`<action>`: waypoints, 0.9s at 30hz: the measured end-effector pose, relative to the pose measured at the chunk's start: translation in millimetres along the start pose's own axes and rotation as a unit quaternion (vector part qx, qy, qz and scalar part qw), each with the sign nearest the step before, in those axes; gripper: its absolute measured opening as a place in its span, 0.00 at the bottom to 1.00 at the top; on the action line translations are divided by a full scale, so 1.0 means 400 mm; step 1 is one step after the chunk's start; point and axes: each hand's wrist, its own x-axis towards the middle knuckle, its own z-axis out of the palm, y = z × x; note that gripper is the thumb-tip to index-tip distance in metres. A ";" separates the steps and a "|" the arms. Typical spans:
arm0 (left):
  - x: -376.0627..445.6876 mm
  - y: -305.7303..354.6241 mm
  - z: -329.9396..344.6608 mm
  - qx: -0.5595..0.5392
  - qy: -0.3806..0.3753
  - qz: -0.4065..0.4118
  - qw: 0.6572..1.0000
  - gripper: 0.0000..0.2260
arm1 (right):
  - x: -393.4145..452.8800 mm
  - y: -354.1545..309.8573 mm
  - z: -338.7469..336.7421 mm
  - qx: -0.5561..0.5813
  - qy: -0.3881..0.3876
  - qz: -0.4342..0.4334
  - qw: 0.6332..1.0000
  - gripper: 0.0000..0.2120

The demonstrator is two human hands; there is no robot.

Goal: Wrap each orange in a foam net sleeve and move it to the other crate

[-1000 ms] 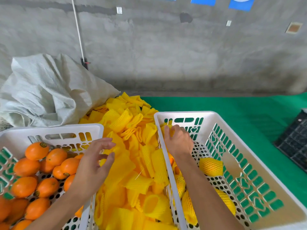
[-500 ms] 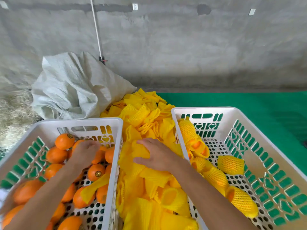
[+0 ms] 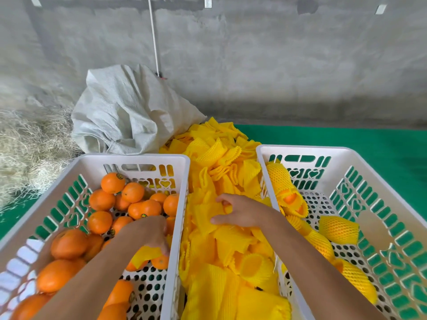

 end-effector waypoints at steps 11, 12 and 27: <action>-0.031 0.043 -0.072 -0.192 0.567 0.194 0.777 0.16 | -0.003 -0.217 -0.047 0.188 0.321 -0.181 0.910 0.18; -0.043 0.066 -0.066 -0.206 0.561 0.228 0.769 0.17 | 0.003 -0.235 -0.038 0.208 0.321 -0.202 0.902 0.18; -0.030 0.113 -0.024 -0.582 0.395 0.187 0.685 0.08 | 0.034 -0.210 0.046 0.489 0.213 -0.184 0.826 0.10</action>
